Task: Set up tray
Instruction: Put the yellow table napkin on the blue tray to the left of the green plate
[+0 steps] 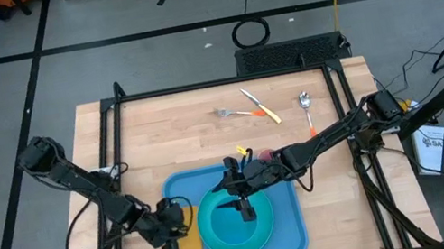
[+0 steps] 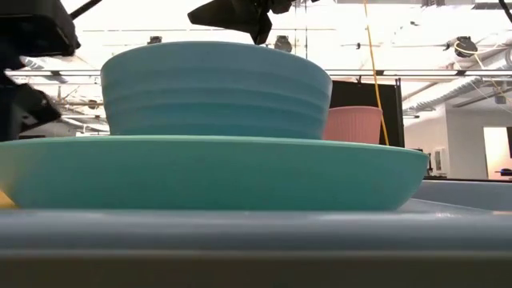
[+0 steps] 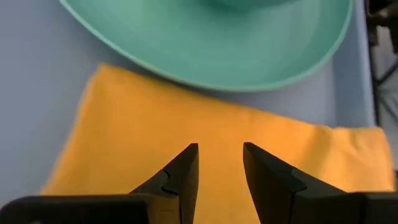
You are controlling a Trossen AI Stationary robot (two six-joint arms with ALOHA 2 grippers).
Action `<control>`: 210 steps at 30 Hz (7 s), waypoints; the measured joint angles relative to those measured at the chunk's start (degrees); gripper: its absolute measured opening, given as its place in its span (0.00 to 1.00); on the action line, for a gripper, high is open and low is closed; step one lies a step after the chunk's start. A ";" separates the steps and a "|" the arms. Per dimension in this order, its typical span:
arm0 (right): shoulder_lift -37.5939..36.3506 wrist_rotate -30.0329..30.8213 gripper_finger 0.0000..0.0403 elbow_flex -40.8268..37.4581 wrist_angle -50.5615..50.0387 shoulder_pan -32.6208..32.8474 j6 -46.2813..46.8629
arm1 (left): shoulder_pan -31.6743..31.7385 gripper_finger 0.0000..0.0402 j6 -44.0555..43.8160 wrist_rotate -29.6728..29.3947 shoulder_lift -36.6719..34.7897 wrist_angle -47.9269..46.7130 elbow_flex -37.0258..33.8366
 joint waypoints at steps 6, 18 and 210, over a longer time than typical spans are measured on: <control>0.00 0.00 0.52 0.00 -0.29 0.00 0.00 | 2.32 0.32 1.35 -0.33 -0.02 -3.43 0.00; 0.00 -0.02 0.52 0.00 -0.30 0.00 0.00 | 5.59 0.02 5.60 6.62 4.70 -1.15 0.02; -6.43 6.99 0.00 -20.09 -25.93 15.72 42.95 | 5.67 0.01 -4.56 -8.34 12.61 16.65 -6.34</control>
